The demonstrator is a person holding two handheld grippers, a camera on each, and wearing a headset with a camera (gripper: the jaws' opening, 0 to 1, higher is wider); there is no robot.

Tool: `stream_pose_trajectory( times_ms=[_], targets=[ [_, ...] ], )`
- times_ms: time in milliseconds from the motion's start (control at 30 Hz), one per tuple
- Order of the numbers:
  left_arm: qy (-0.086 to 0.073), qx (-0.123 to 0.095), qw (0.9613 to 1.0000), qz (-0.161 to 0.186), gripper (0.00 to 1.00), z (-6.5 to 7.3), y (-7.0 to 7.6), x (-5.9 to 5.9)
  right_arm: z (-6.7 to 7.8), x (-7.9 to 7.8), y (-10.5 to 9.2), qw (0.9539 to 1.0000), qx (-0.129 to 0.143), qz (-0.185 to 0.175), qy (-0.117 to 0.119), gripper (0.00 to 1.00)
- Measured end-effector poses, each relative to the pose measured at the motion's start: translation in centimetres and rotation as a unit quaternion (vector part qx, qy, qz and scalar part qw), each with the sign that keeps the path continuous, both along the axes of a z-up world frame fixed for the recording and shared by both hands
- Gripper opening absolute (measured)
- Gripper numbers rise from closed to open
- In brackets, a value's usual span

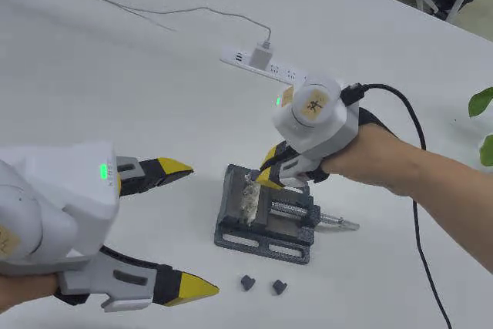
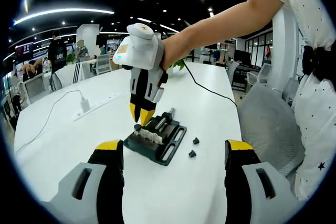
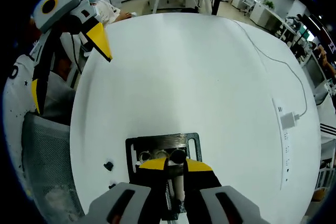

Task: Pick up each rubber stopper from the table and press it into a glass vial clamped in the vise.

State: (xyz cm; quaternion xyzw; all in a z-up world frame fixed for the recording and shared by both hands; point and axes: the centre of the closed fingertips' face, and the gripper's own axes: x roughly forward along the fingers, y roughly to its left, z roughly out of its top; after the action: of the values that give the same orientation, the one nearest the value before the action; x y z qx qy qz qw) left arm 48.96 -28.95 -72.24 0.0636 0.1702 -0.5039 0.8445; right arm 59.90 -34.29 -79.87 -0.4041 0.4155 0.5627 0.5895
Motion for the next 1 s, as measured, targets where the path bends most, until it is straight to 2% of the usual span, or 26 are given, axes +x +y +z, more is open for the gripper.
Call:
stream_pose_trajectory(
  times_ms=[200,433,633,1000],
  targets=[
    [-0.001,0.002,1.0000,-0.004,0.77,0.3,-0.3,-0.2,0.9,-0.3,-0.2,0.9995,0.027,-0.019,-0.002,0.12],
    [-0.003,0.009,0.9999,-0.009,0.77,0.4,-0.6,-0.3,1.9,-0.7,-0.7,0.9978,0.057,-0.034,-0.005,0.23],
    [-0.005,0.017,0.9997,-0.016,0.77,0.4,-0.7,-0.4,2.8,-1.6,-1.5,0.9944,0.093,-0.050,-0.002,0.30],
    [-0.009,0.029,0.9991,-0.030,0.77,0.4,-0.9,-0.4,4.0,-2.9,-3.3,0.9873,0.140,-0.075,-0.005,0.44]
  ],
)
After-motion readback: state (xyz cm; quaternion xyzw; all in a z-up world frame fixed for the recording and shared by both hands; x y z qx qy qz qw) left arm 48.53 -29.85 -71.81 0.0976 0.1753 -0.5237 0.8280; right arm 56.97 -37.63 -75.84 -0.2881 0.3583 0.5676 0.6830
